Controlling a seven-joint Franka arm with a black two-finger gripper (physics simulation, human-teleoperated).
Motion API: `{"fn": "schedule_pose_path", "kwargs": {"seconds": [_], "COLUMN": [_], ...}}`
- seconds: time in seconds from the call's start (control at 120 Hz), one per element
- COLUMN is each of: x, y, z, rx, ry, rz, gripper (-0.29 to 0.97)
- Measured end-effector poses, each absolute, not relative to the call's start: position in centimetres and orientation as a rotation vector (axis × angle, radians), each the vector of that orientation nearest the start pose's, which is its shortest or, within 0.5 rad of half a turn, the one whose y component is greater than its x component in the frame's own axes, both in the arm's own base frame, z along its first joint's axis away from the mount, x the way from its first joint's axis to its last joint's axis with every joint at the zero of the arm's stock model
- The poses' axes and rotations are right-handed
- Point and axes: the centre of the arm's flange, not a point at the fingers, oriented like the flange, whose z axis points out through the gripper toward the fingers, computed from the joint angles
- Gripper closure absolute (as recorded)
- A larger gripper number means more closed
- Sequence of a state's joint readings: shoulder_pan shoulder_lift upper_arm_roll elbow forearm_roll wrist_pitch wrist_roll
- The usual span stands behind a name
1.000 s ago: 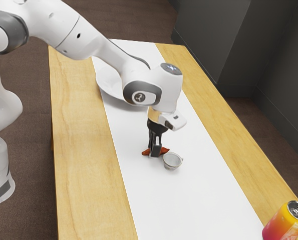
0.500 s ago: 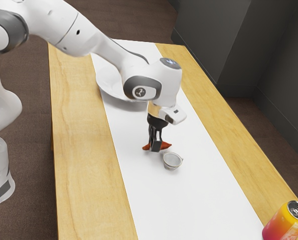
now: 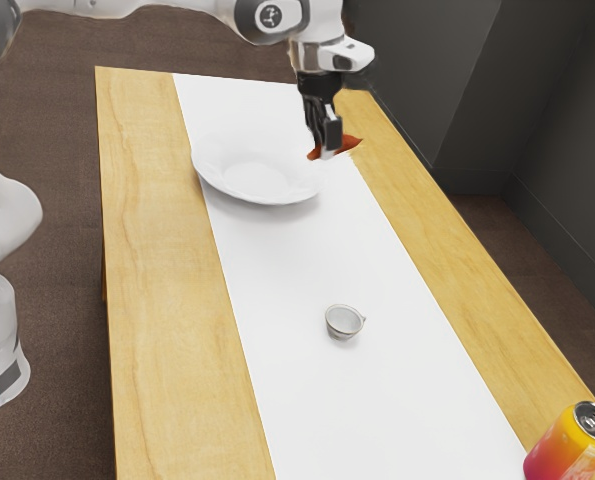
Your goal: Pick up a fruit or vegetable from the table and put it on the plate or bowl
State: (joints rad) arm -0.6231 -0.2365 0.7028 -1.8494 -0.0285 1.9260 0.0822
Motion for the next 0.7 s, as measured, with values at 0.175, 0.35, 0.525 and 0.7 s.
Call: {"fn": "schedule_pose_path", "kwargs": {"seconds": [0.175,0.35,0.525,0.7], "x": [49.7,49.7,49.9,50.0], "y": [11.5,13.1,21.0,22.6], "z": [65.7,63.6,57.9,55.2], "rx": [-3.271,-3.233,-3.129,-3.085], "ry": [-0.080,-0.137,-0.426,-0.501], "rz": [-0.436,-0.287,-0.070,0.014], "gripper": [0.54,0.54,0.55,0.56]}}
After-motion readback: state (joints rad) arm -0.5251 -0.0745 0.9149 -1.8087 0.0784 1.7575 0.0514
